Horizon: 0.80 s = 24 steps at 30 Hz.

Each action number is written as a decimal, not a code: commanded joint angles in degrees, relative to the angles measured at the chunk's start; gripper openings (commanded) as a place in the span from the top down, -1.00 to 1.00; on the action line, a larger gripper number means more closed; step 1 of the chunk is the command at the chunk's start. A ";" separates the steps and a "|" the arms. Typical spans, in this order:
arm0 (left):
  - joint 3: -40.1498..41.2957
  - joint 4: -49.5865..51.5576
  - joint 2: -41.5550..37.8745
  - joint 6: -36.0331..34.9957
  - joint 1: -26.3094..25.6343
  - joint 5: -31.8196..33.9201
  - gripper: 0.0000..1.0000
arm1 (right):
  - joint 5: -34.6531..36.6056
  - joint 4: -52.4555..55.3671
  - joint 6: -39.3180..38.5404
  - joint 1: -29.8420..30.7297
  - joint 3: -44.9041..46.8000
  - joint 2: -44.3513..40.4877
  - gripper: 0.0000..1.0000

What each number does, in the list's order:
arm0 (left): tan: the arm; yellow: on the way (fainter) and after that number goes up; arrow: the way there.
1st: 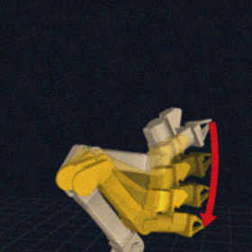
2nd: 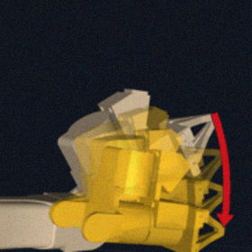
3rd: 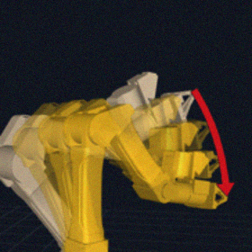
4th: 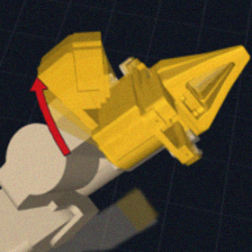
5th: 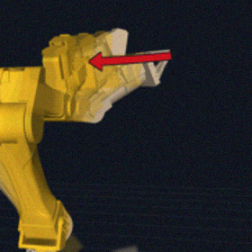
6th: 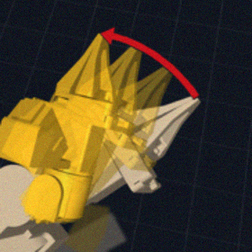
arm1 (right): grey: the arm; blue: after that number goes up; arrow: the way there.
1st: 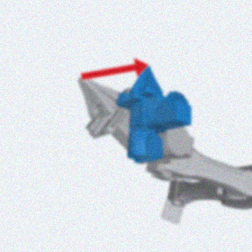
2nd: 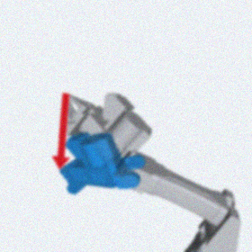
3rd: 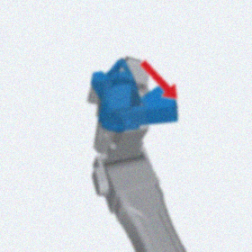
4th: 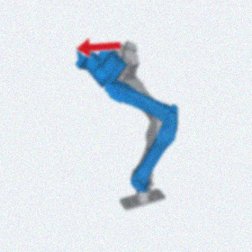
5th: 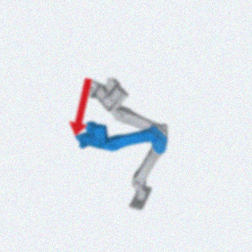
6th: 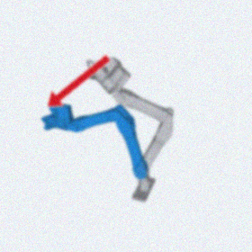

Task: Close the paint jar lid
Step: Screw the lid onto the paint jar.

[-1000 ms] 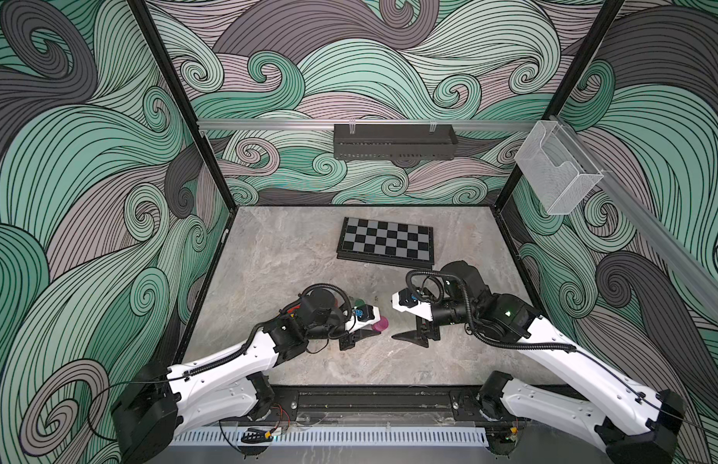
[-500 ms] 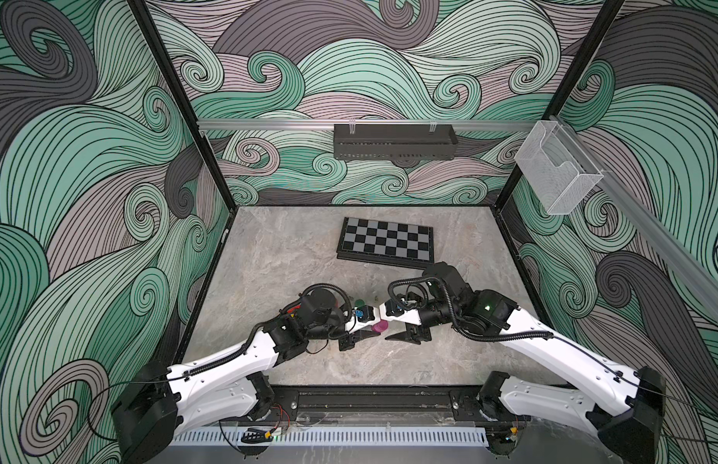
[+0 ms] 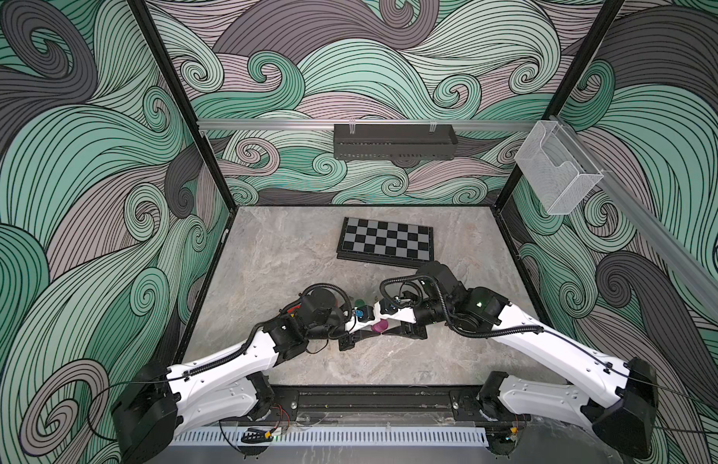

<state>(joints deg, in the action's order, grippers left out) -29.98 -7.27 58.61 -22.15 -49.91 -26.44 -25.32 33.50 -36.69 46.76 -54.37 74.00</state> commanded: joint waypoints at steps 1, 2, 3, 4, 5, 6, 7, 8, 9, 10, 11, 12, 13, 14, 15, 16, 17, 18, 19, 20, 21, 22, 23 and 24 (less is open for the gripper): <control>-2.37 -0.54 -0.33 -1.23 0.45 -1.43 0.76 | -0.04 -1.93 -0.85 0.52 -1.53 1.37 0.05; -2.37 -0.53 -0.34 -1.23 0.52 -1.43 0.76 | 0.17 -1.91 -0.76 0.52 -1.47 1.41 0.07; -2.37 -0.64 -0.34 -1.23 0.47 -1.50 0.76 | 0.20 -1.99 -0.67 0.52 -1.52 1.50 0.10; -2.36 -0.64 -0.32 -1.27 0.46 -1.51 0.76 | 0.27 -1.94 -0.62 0.52 -1.53 1.59 0.14; -2.37 -0.63 -0.33 -1.24 0.50 -1.47 0.76 | 0.27 -1.94 -0.50 0.52 -1.55 1.62 0.19; -2.33 -0.64 -0.34 -1.23 0.51 -1.51 0.76 | 0.32 -2.08 -0.34 0.52 -1.57 1.76 0.24; -2.37 -0.63 -0.31 -1.23 0.47 -1.56 0.76 | 0.27 -2.11 -0.23 0.52 -1.59 1.75 0.27; -2.37 -0.64 -0.29 -1.23 0.47 -1.51 0.76 | 0.28 -2.13 -0.15 0.59 -1.54 1.76 0.31; -2.37 -0.62 -0.24 -1.23 0.49 -1.51 0.76 | 0.35 -2.14 -0.14 0.60 -1.56 1.83 0.35; -2.41 -0.63 -0.23 -1.23 0.53 -1.51 0.76 | 0.42 -2.15 0.02 0.61 -1.55 1.85 0.40; -2.45 -0.60 -0.25 -1.23 0.51 -1.46 0.76 | 0.49 -2.12 0.16 0.62 -1.54 1.94 0.44; -2.45 -0.62 -0.25 -1.23 0.54 -1.43 0.76 | 0.47 -2.08 0.37 0.72 -1.55 2.03 0.48; -2.45 -0.72 -0.25 -1.23 0.52 -1.29 0.76 | 0.54 -2.05 0.55 0.70 -1.57 2.12 0.53; -2.43 -0.67 -0.32 -1.27 0.53 -1.17 0.76 | 0.46 -1.96 0.74 0.74 -1.55 2.28 0.57; -2.38 -0.86 -0.34 -1.27 0.49 -0.99 0.76 | 0.53 -2.08 1.36 0.80 -1.68 2.40 0.60; -2.39 -1.11 -0.34 -1.23 0.55 -0.67 0.76 | 0.85 -2.27 2.27 0.87 -1.70 2.59 0.62; -2.37 -1.32 -0.32 -1.23 0.52 -0.41 0.76 | 1.21 -2.53 3.44 0.87 -1.82 2.87 0.64; -2.37 -1.60 -0.34 -1.14 0.52 -0.06 0.76 | 1.55 -2.79 4.82 0.82 -2.03 3.15 0.67; -2.32 -1.96 -0.33 -1.14 0.57 0.22 0.77 | 1.74 -2.95 6.13 0.87 -2.05 3.39 0.68; -2.28 -2.37 -0.42 -1.10 0.53 0.61 0.77 | 2.26 -3.41 7.80 0.95 -2.20 3.67 0.68; -2.16 -2.89 -0.38 -0.97 0.50 0.92 0.77 | 3.16 -3.89 9.57 1.04 -2.16 4.00 0.69; -2.08 -3.29 -0.49 -1.02 0.50 1.08 0.77 | 4.14 -4.11 11.56 1.13 -2.43 4.33 0.72; -2.02 -3.70 -0.51 -1.07 0.53 1.27 0.77 | 5.37 -4.08 13.62 1.21 -2.74 4.74 0.74; -2.01 -4.10 -0.51 -1.05 0.50 1.66 0.77 | 6.28 -3.75 15.23 1.27 -3.40 5.22 0.76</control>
<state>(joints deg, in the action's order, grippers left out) -29.98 -7.46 58.63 -22.02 -48.90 -25.10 -22.59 32.27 -27.81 47.09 -55.59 76.36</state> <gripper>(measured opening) 0.306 0.331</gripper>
